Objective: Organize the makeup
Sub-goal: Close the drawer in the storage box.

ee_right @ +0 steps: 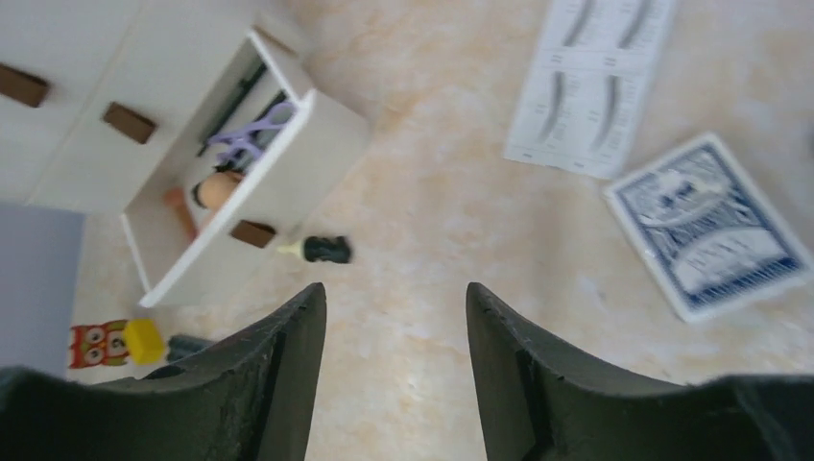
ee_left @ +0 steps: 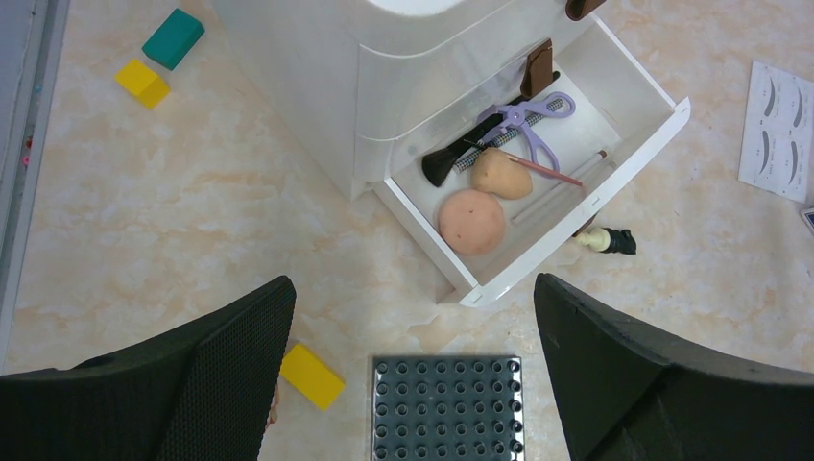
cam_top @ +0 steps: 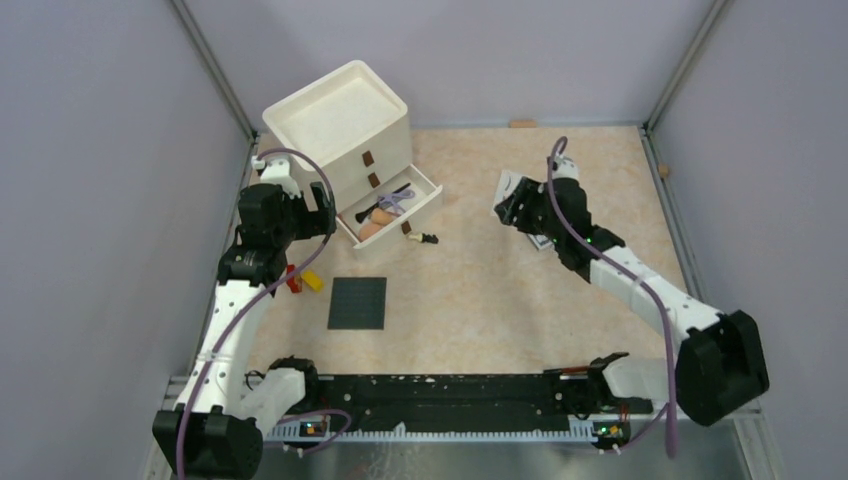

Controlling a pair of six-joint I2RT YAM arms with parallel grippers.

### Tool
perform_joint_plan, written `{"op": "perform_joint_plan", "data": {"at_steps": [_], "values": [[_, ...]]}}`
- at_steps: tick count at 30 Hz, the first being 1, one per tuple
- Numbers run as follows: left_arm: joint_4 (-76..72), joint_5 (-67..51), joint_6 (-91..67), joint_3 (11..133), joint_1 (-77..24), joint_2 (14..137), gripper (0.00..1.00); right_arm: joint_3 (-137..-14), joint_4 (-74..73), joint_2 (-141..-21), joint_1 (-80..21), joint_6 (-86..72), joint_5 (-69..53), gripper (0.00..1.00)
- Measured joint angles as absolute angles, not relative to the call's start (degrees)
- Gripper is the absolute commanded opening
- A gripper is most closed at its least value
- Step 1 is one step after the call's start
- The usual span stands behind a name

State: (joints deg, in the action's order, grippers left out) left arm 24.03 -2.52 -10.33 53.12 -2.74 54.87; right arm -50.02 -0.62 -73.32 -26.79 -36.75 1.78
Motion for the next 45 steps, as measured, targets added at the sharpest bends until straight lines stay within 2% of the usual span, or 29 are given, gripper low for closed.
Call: {"op": "perform_joint_plan", "data": {"at_steps": [5,12,18,24,33,38,41,45], "values": [[24.01,-2.55,-10.33,53.12,-2.74,54.87,0.99,-44.49,-10.11,-63.44,-20.58,-35.51,8.19,0.63],[24.03,-2.74,-10.35,53.12,-2.74,54.87,0.99,-37.89,-17.93,-56.6,-1.37,-38.35,11.79,0.74],[24.03,-2.76,-10.33,53.12,-2.74,54.87,0.99,-37.39,-18.85,-58.85,8.29,-42.09,13.85,0.77],[24.03,-3.14,-10.33,53.12,-2.74,54.89,0.99,-37.45,-15.79,-70.11,11.86,-42.72,12.01,0.8],[24.03,-3.14,-10.33,53.12,-2.74,54.89,0.99,-37.54,-10.22,-79.07,14.92,-41.6,2.96,0.67],[24.03,-3.16,-10.33,53.12,-2.74,54.89,0.99,-36.36,-6.92,-79.68,14.44,-40.58,-2.37,0.53],[24.03,-3.18,-10.33,53.12,-2.74,54.89,0.99,-35.22,-4.27,-79.64,11.99,-40.8,-3.92,0.49],[24.03,-3.16,-10.33,53.12,-2.74,54.89,0.99,-33.71,-0.69,-79.64,1.02,-42.28,-4.01,0.49]]}}
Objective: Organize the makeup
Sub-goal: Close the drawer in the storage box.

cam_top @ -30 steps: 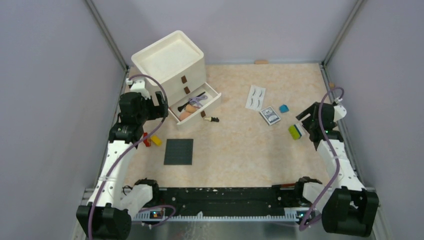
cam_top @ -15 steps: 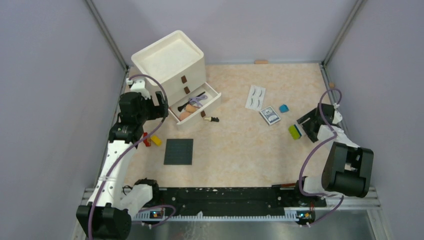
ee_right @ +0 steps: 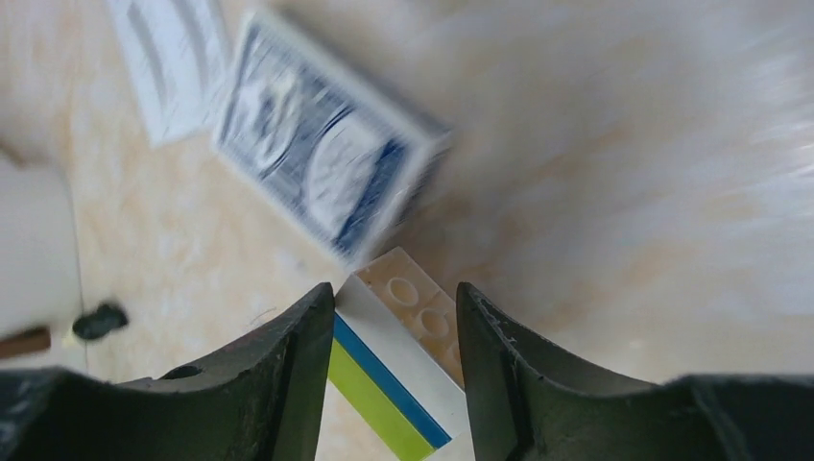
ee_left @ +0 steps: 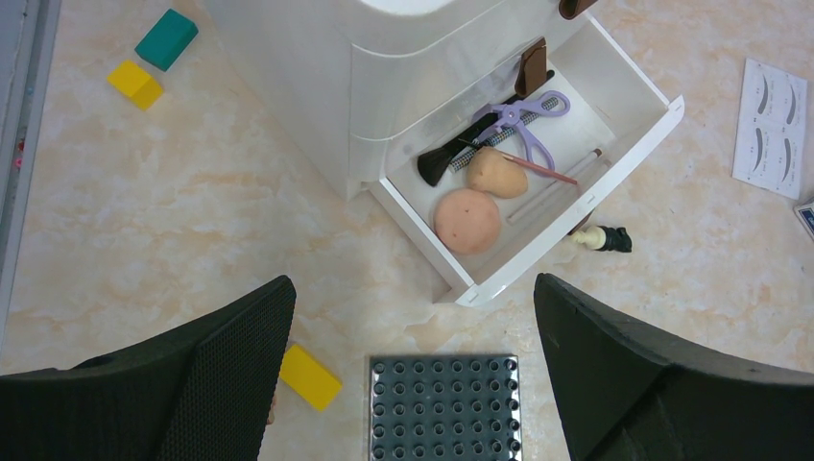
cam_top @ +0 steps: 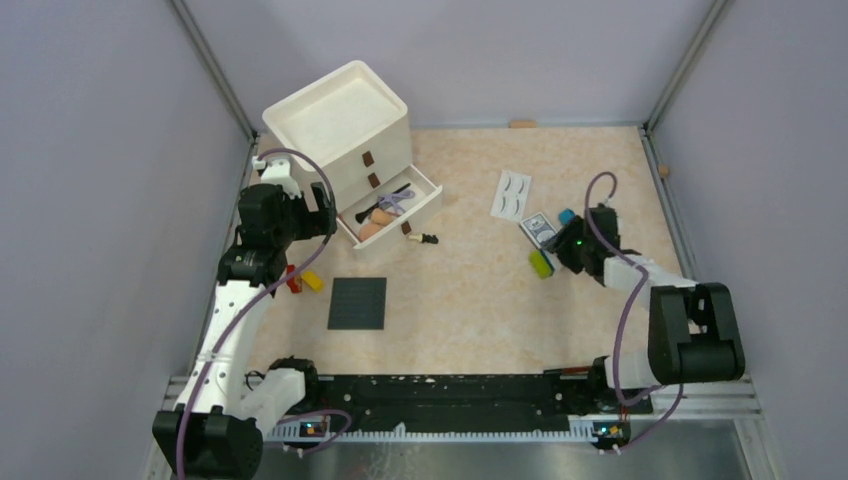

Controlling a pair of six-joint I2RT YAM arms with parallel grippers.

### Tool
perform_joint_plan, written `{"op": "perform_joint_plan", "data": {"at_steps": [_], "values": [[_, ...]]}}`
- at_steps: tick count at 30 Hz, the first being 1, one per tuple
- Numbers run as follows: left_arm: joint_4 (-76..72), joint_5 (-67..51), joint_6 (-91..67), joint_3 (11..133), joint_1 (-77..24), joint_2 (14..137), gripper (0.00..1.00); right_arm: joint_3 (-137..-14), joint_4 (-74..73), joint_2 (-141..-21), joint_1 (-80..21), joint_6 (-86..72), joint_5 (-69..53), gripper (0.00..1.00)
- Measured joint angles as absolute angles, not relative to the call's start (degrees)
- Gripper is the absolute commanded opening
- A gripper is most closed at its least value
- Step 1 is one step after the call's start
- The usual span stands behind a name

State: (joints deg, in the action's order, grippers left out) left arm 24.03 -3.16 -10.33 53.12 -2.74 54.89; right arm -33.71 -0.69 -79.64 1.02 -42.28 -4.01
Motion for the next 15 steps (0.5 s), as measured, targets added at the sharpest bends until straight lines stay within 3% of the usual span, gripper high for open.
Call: {"op": "perform_joint_plan", "data": {"at_steps": [7,15], "values": [[24.01,-3.14,-10.33,53.12,-2.74,54.89,0.99,-33.52,2.96,-81.6,-19.62,-45.54,-3.9,0.53],[24.03,-3.14,-10.33,53.12,-2.74,54.89,0.99,-36.16,-5.15,-75.29,-21.23,-42.5,5.08,0.56]]}}
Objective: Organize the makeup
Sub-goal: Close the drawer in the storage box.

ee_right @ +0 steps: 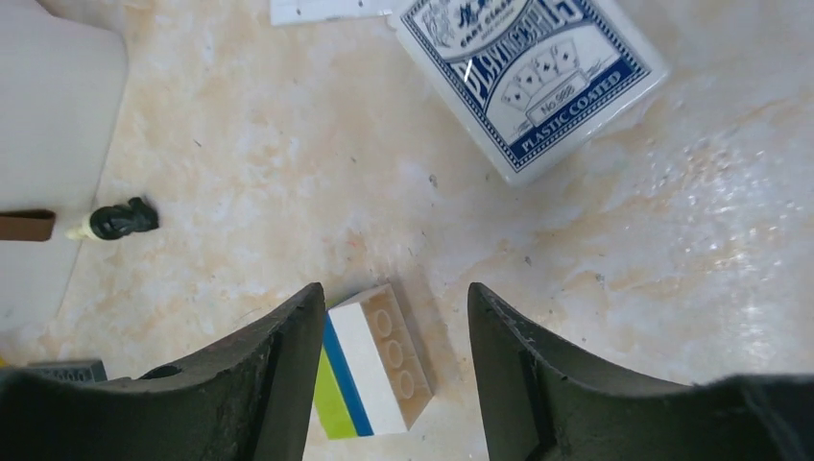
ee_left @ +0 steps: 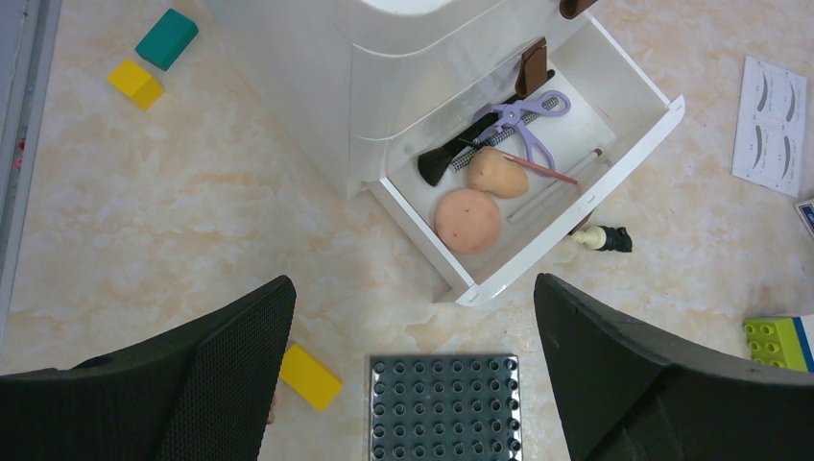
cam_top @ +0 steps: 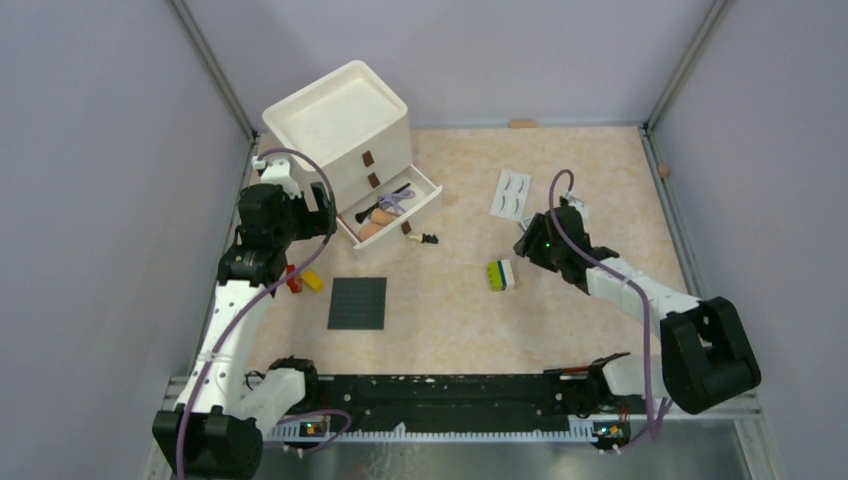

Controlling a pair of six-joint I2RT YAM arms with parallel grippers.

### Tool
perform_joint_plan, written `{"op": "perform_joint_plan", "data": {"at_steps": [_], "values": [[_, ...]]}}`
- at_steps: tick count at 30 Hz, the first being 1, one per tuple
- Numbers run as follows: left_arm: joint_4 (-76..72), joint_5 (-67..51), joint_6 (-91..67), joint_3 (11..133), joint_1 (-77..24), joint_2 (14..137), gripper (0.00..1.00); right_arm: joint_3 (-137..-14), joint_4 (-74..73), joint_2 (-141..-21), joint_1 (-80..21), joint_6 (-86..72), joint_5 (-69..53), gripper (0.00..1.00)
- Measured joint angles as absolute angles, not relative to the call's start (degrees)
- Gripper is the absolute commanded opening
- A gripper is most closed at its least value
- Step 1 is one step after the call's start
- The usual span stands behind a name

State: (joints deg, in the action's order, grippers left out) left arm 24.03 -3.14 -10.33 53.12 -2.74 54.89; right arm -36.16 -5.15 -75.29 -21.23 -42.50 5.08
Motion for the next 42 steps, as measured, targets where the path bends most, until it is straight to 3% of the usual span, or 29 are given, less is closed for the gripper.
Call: {"op": "perform_joint_plan", "data": {"at_steps": [20,30,42], "values": [[27.35,-1.69,-12.4,52.99,-2.74,54.46,0.99,-37.6,-13.87,-59.68,-21.23,-30.59,13.21,0.58],[28.8,-1.43,-13.65,61.39,-2.81,58.89,0.99,-39.55,-22.37,-59.7,-21.23,-28.08,23.11,0.61],[26.96,-2.15,-13.23,79.99,-2.85,73.01,0.99,-41.06,-22.76,-63.51,-21.23,-24.91,9.58,0.62]]}}
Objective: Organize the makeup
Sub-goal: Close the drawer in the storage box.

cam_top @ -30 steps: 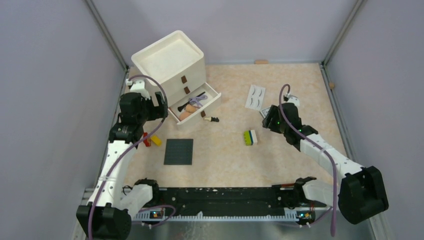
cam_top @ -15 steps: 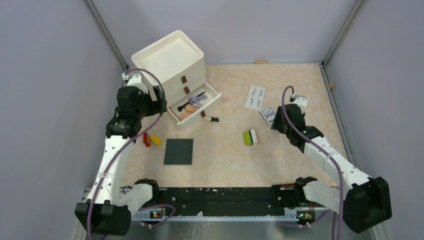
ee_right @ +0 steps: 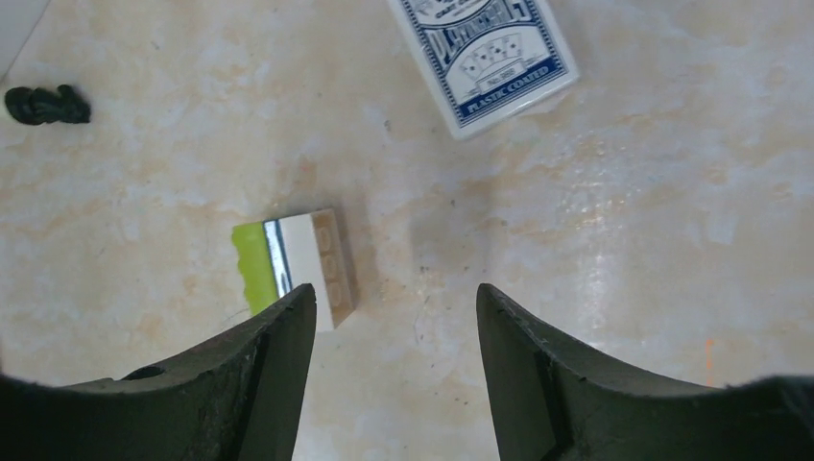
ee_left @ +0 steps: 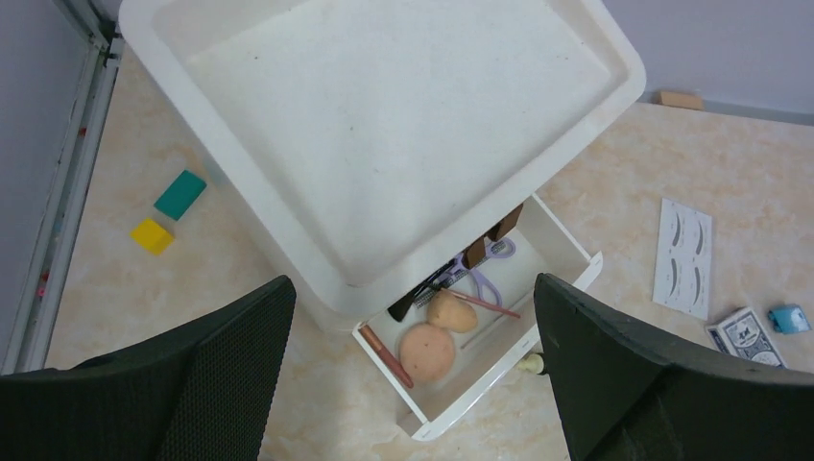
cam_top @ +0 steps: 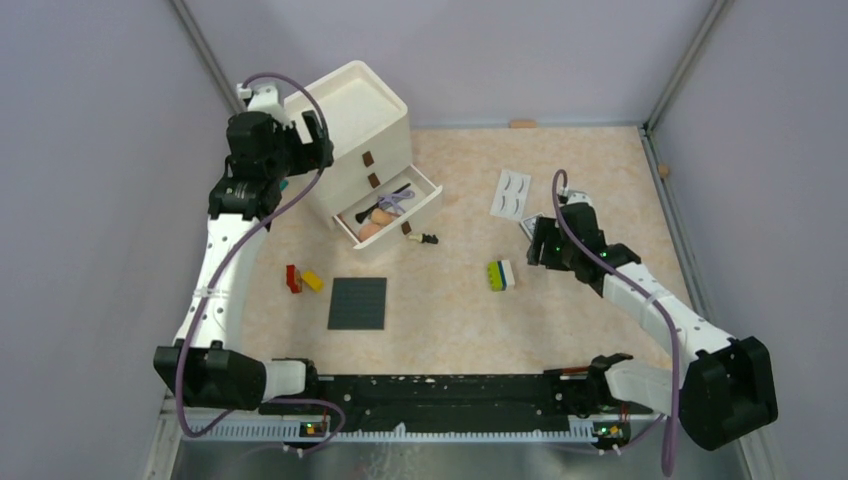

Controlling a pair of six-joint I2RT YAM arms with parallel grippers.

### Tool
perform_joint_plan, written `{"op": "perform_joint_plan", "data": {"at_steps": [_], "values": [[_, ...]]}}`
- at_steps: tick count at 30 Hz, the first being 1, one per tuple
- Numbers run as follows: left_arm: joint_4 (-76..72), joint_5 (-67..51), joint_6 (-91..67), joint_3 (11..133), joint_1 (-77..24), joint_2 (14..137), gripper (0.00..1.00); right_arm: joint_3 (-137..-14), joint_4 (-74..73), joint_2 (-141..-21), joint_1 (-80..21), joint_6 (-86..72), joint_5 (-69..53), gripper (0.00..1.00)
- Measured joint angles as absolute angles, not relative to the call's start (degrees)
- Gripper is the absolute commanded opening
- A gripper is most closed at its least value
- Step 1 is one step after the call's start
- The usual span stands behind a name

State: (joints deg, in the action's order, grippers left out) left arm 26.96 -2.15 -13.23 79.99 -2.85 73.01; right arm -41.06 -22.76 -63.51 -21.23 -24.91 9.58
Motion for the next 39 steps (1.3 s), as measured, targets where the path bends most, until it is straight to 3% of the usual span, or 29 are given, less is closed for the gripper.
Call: {"op": "perform_joint_plan", "data": {"at_steps": [8,17,26,29,33,39], "values": [[26.15,-3.22,-12.99,79.26,-3.55,72.53,0.99,-45.21,-30.22,-65.98,-21.23,-32.67,-1.61,0.74],[25.69,-3.07,-11.84,69.34,-3.55,69.12,0.99,-43.88,-42.92,-65.89,-21.23,-57.04,4.43,0.99],[24.62,-2.31,-10.5,64.73,-3.55,65.52,0.99,-40.99,-55.07,-61.87,-21.23,-70.04,9.39,0.92],[23.92,-2.04,-10.13,64.05,-3.57,64.75,0.99,-39.22,-53.8,-61.58,-21.23,-68.66,8.27,0.82],[24.36,-2.02,-9.89,64.79,-3.57,64.88,0.99,-39.07,-48.25,-61.67,-21.3,-65.95,4.95,0.8],[26.57,-3.27,-10.35,80.47,-3.6,71.7,0.99,-45.67,-37.95,-63.68,-24.01,-61.25,4.27,0.68]]}}
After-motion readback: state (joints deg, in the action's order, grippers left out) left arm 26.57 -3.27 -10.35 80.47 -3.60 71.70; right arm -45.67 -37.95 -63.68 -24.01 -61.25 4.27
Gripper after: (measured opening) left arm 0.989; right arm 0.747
